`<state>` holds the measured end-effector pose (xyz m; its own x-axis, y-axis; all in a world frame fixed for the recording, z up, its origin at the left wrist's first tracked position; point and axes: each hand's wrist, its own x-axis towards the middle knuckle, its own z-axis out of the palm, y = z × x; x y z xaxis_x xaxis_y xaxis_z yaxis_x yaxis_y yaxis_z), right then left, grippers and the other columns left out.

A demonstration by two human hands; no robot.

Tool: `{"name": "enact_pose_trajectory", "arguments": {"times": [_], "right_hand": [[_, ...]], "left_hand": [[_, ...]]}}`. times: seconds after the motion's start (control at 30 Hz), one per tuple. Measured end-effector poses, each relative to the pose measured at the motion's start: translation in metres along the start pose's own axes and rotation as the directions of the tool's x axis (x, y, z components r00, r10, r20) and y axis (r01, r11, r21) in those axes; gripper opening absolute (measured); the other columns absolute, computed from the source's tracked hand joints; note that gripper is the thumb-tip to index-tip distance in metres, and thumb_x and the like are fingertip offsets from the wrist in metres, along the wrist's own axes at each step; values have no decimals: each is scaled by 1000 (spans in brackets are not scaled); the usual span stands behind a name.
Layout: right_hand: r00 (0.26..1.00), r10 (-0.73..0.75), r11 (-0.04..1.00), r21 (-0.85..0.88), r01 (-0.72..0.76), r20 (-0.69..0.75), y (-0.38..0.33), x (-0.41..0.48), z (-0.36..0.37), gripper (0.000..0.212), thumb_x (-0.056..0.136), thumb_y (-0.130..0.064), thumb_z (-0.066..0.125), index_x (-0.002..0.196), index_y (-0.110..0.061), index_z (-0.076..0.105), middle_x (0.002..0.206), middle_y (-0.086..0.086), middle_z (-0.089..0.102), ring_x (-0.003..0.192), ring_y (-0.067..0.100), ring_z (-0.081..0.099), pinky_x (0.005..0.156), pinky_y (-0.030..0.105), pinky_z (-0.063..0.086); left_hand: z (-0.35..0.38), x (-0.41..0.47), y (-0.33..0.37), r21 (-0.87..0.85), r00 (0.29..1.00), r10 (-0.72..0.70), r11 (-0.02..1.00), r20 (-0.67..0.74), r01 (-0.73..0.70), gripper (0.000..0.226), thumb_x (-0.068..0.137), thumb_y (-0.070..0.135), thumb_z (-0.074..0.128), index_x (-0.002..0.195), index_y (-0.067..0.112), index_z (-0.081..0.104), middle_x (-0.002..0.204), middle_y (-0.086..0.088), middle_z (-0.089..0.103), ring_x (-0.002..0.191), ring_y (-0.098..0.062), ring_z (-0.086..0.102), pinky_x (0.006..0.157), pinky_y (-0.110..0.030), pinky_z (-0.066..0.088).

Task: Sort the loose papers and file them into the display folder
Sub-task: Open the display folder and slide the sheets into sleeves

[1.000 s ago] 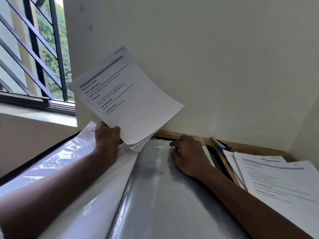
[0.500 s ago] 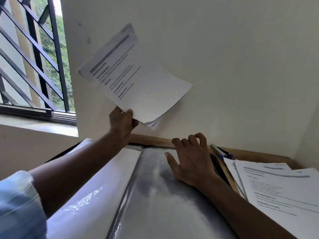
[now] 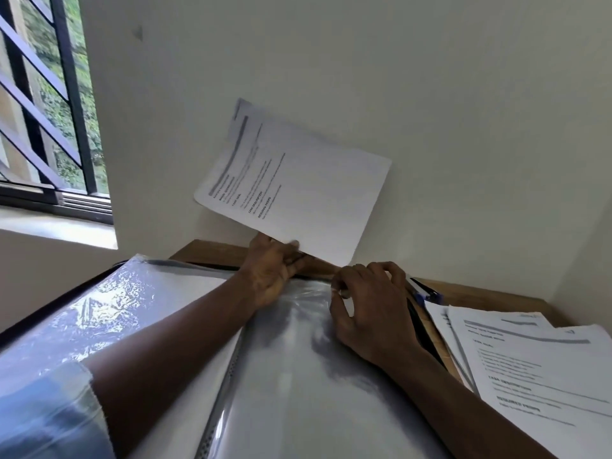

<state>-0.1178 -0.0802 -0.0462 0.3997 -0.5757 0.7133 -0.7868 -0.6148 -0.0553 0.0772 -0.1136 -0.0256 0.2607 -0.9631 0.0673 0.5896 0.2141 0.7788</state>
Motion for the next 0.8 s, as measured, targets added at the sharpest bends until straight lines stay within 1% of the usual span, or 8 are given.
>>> {"name": "enact_pose_trajectory", "arguments": {"times": [0.1, 0.27, 0.37, 0.53, 0.63, 0.67, 0.73, 0.8], "right_hand": [[1000, 4, 1000, -22, -4, 10, 0, 0, -1, 12, 85, -27, 66, 84, -27, 54, 79, -11, 56, 81, 16, 50, 98, 41, 34], [998, 18, 1000, -14, -17, 54, 0, 0, -2, 2, 87, -32, 59, 86, -30, 58, 82, -13, 59, 85, 15, 52, 101, 44, 34], [998, 39, 999, -3, -38, 55, -1, 0, -3, 5, 86, -34, 56, 87, -31, 60, 81, -14, 60, 84, 13, 52, 102, 44, 34], [995, 97, 993, 76, -96, -20, -1, 1, -5, 10, 81, -32, 55, 86, -29, 63, 78, -15, 60, 80, 12, 51, 97, 43, 35], [992, 102, 990, 104, -95, -67, -2, 1, -6, 6, 80, -26, 58, 84, -28, 62, 79, -14, 60, 80, 13, 50, 95, 42, 35], [992, 96, 990, 116, -86, -79, -2, 2, -7, 7, 80, -25, 58, 85, -28, 62, 80, -15, 60, 80, 13, 50, 96, 42, 34], [991, 73, 989, 137, -58, -111, -4, 2, -8, 8, 79, -23, 59, 85, -26, 62, 81, -15, 60, 82, 13, 51, 98, 40, 33], [989, 47, 989, 149, -26, -138, -4, 1, -10, 8, 79, -23, 59, 86, -25, 62, 82, -14, 60, 83, 13, 51, 98, 39, 32]], "left_hand": [[1, -7, -3, 83, 994, -70, 994, 81, 64, 46, 91, -22, 53, 129, 5, 55, 105, -17, 61, 90, -27, 65, 65, -35, 62], [1, -2, -6, 249, 996, -29, 967, -81, 48, 42, 89, -20, 57, 127, -1, 53, 107, -20, 62, 86, -27, 66, 58, -28, 60], [-4, 1, -1, 257, 997, -37, 965, -75, 55, 35, 88, -20, 57, 117, 2, 59, 103, -18, 64, 87, -27, 64, 52, -25, 54], [-16, 2, 11, 294, 997, -79, 953, 13, 72, 33, 88, -19, 56, 108, 7, 63, 94, -12, 66, 76, -20, 64, 45, -19, 44], [-22, 3, 14, 318, 994, -92, 945, 51, 71, 37, 85, -18, 60, 119, -3, 62, 106, -20, 70, 85, -28, 68, 52, -20, 43], [-22, 3, 14, 313, 996, -82, 947, 39, 66, 39, 85, -18, 59, 122, -5, 61, 107, -21, 69, 85, -27, 67, 49, -19, 42], [-20, 3, 13, 289, 998, -61, 955, -1, 58, 39, 87, -19, 58, 125, -8, 59, 100, -19, 64, 76, -20, 65, 42, -16, 38], [-18, 5, 12, 225, 997, -70, 972, -14, 71, 26, 88, -19, 57, 112, -9, 60, 85, -17, 61, 63, -14, 63, 41, -15, 39]]}}
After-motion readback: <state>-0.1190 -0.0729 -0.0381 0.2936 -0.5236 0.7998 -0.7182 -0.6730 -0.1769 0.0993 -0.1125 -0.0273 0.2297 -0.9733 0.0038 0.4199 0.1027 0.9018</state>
